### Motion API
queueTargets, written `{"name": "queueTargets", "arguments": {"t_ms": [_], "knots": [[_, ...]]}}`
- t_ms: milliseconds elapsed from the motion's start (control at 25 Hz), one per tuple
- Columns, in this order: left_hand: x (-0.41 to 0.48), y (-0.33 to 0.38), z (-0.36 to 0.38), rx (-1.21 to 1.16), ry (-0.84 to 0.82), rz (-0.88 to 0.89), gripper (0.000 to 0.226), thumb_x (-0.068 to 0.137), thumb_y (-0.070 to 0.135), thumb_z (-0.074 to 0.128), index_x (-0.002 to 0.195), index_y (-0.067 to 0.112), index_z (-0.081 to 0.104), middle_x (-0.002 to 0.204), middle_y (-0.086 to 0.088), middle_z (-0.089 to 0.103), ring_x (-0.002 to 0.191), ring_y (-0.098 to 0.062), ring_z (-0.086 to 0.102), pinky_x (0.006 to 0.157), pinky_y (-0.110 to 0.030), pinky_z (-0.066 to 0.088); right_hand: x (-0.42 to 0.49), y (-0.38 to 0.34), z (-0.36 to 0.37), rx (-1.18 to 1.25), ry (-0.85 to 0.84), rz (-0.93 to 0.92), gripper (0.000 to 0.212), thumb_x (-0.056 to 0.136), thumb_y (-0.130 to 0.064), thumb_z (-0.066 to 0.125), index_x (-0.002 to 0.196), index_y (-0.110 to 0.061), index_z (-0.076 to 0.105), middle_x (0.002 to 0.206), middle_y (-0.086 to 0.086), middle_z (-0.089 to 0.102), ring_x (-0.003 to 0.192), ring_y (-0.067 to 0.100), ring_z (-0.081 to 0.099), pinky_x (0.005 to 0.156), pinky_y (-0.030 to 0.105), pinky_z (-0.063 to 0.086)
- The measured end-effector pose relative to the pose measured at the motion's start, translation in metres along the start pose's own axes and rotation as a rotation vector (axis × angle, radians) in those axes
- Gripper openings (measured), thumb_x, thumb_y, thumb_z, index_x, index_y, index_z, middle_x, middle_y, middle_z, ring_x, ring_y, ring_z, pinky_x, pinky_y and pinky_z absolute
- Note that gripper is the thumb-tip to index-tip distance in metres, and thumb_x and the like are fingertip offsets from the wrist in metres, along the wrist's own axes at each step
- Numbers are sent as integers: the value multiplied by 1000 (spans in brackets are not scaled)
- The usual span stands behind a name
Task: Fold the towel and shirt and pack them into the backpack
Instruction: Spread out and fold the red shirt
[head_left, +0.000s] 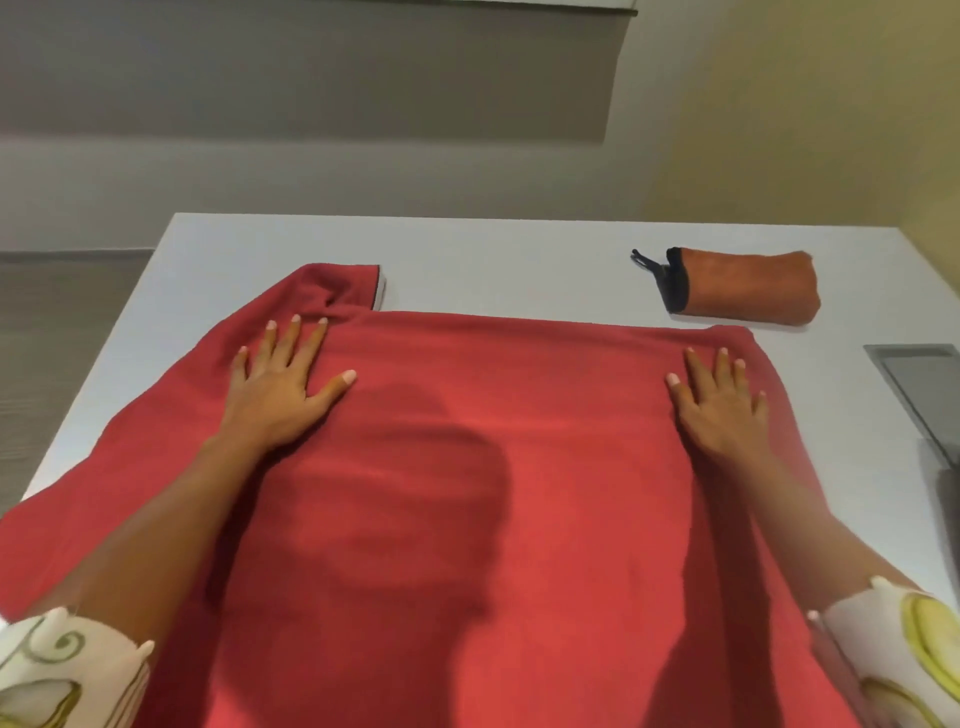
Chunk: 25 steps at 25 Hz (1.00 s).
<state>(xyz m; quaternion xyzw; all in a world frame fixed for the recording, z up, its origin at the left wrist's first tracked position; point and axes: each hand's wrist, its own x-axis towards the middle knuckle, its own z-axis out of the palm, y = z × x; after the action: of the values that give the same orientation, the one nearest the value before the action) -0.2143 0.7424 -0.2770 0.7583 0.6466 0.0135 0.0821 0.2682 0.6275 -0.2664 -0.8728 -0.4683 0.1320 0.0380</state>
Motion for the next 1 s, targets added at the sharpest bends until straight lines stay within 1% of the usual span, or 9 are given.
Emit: {"name": "queueTargets", "arguments": {"t_ms": [120, 280, 400, 520, 600, 680, 800, 920, 1000], "knots": [[8, 3, 5, 31, 60, -61, 89, 79, 85, 7, 154, 38, -1, 164, 6, 2, 151, -17, -4, 120, -47, 3, 22, 8, 2, -45, 27, -46, 64, 94, -68, 16, 153, -43, 10, 164, 1, -3, 151, 18, -6, 119, 51, -3], [12, 9, -1, -42, 43, -29, 93, 80, 83, 9, 156, 30, 0, 164, 4, 0, 151, -16, -4, 120, -48, 2, 20, 5, 2, 6, 89, -84, 66, 95, -67, 13, 154, -38, 15, 164, 5, 3, 151, 18, -4, 120, 53, -2], [-9, 15, -13, -59, 102, 23, 90, 87, 75, 9, 156, 19, 5, 164, 2, 2, 151, -15, -2, 120, -48, 0, -22, -7, 9, 35, 210, -97, 67, 95, -64, 10, 153, -32, 23, 163, 9, 10, 151, 21, -1, 120, 54, -1], [-57, 20, -13, -33, 151, 37, 86, 91, 66, 10, 155, 9, 16, 163, -4, 10, 151, -18, 2, 120, -48, 2, -83, -31, 25, -4, 202, -78, 70, 93, -64, 10, 153, -31, 25, 163, 9, 12, 151, 22, 1, 119, 53, -1], [-92, 18, -11, -28, 191, 11, 83, 92, 62, 16, 152, 6, 27, 161, -7, 20, 150, -22, 9, 119, -51, 7, -122, -55, 38, -37, 192, -105, 70, 93, -63, 14, 153, -29, 28, 162, 10, 15, 151, 24, 4, 118, 53, 0], [-124, 15, -9, -49, 210, -29, 79, 92, 60, 20, 150, 8, 32, 160, -8, 24, 150, -24, 11, 118, -52, 9, -154, -84, 53, -52, 200, -177, 68, 93, -61, 19, 151, -27, 33, 161, 11, 21, 150, 26, 10, 118, 54, 4], [-166, 8, -2, -77, 186, -63, 77, 92, 61, 22, 152, 13, 31, 160, -7, 21, 150, -24, 10, 118, -52, 10, -189, -105, 72, -70, 146, -227, 67, 93, -62, 21, 150, -29, 34, 160, 11, 23, 150, 27, 15, 117, 54, 11], [-197, -11, 10, -17, 122, -69, 85, 87, 72, 18, 154, 19, 24, 162, -5, 16, 150, -24, 12, 117, -52, 14, -202, -70, 73, -70, 147, -147, 69, 91, -65, 21, 151, -32, 32, 160, 13, 23, 149, 28, 17, 118, 53, 16], [-203, -23, 12, 12, 97, -78, 90, 84, 77, 17, 155, 22, 21, 162, -6, 15, 149, -26, 14, 117, -52, 15, -209, -28, 65, -88, 154, -53, 69, 92, -68, 18, 153, -35, 23, 162, 10, 15, 150, 25, 11, 119, 52, 12]]}}
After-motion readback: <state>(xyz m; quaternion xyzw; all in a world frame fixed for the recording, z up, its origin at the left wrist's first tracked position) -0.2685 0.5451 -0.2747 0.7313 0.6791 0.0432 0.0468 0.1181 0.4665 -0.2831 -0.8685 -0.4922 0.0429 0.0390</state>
